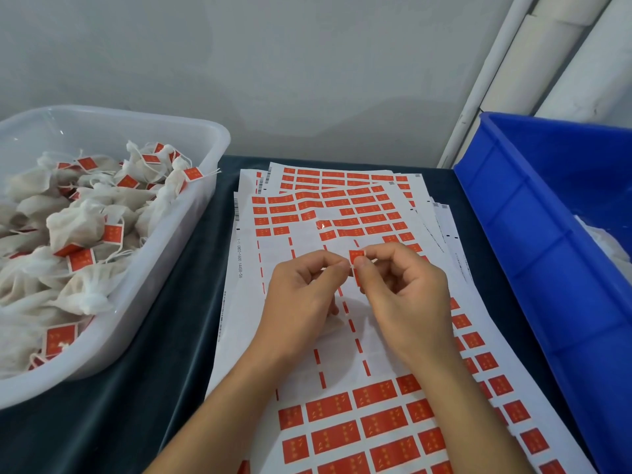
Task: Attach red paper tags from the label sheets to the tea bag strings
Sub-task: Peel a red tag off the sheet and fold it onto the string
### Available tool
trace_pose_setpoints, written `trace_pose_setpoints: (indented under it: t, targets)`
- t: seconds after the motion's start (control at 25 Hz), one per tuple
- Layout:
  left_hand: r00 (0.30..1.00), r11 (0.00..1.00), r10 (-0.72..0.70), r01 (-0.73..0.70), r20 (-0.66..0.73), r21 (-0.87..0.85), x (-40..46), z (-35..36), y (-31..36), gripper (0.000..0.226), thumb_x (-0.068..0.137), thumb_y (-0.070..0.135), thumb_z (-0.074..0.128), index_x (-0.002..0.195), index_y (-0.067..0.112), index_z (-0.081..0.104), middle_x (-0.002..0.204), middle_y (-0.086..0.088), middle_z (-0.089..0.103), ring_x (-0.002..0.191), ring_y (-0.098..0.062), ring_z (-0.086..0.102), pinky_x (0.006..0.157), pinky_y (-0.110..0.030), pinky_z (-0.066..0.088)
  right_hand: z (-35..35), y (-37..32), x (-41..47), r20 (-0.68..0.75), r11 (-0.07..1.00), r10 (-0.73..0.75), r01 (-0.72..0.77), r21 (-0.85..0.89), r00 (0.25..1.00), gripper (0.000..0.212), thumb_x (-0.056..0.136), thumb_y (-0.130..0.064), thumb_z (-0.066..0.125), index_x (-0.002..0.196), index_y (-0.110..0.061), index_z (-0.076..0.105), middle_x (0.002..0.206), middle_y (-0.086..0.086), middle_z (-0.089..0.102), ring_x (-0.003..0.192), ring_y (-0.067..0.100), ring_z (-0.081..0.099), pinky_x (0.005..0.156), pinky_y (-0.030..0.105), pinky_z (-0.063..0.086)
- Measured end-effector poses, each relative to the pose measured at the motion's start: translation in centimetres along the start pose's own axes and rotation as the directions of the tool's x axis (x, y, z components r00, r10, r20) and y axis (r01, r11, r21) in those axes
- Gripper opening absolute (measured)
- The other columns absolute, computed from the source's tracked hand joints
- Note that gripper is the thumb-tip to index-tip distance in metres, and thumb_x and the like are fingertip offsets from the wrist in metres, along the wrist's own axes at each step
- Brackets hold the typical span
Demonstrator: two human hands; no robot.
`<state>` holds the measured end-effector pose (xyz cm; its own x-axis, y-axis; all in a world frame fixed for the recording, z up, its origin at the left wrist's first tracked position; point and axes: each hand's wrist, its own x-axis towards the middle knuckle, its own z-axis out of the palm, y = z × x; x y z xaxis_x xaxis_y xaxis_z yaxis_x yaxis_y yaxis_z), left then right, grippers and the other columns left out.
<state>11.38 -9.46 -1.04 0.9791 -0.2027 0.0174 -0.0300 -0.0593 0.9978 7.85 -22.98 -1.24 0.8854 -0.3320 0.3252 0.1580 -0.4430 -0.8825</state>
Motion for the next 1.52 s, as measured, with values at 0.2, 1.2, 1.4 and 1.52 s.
trace_pose_setpoints:
  t: [0.2, 1.2, 1.4, 1.52]
  targets:
    - [1.0, 1.0, 0.017, -0.018, 0.024, 0.02, -0.1, 0.0, 0.3, 0.026, 0.101, 0.026, 0.064, 0.08, 0.029, 0.079, 0.064, 0.014, 0.067, 0.059, -0.004, 0.063, 0.054, -0.014, 0.048, -0.5, 0.2, 0.0, 0.034, 0.966, -0.193, 0.196, -0.17, 0.981, 0.016, 0.095, -0.04, 0.066, 0.109, -0.035, 0.071, 0.09, -0.025, 0.069, 0.088, 0.001, 0.067, 0.068, 0.008, 0.054]
    - [0.998, 0.996, -0.038, 0.033, -0.048, -0.088, -0.2, -0.1, 0.6, 0.025, 0.097, 0.025, 0.068, 0.074, 0.026, 0.075, 0.063, 0.011, 0.067, 0.053, -0.004, 0.059, 0.055, -0.015, 0.049, -1.2, -0.2, 0.3, 0.267, 0.991, 0.072, -0.099, 0.092, 0.961, 0.015, 0.104, -0.036, 0.053, 0.095, -0.031, 0.064, 0.087, -0.016, 0.067, 0.088, 0.005, 0.065, 0.077, 0.013, 0.053]
    - [0.998, 1.0, -0.012, 0.01, -0.065, -0.024, -0.1, 0.0, 0.4, 0.025, 0.098, 0.029, 0.068, 0.075, 0.034, 0.074, 0.064, 0.013, 0.067, 0.058, -0.003, 0.062, 0.056, -0.014, 0.05, -1.3, -0.2, 0.4, 0.232, 0.971, 0.117, -0.161, 0.18, 0.966, 0.015, 0.104, -0.04, 0.055, 0.097, -0.036, 0.068, 0.093, -0.018, 0.071, 0.092, 0.004, 0.066, 0.074, 0.019, 0.056]
    - [0.999, 1.0, 0.026, -0.026, -0.04, -0.01, -0.3, 0.0, 0.4, 0.025, 0.099, 0.029, 0.067, 0.077, 0.035, 0.075, 0.071, 0.011, 0.071, 0.063, -0.003, 0.065, 0.058, -0.015, 0.051, -1.0, -0.1, 0.3, 0.244, 0.979, 0.095, -0.135, 0.153, 0.965, 0.013, 0.099, -0.045, 0.061, 0.1, -0.036, 0.07, 0.095, -0.019, 0.072, 0.096, 0.005, 0.068, 0.08, 0.025, 0.057]
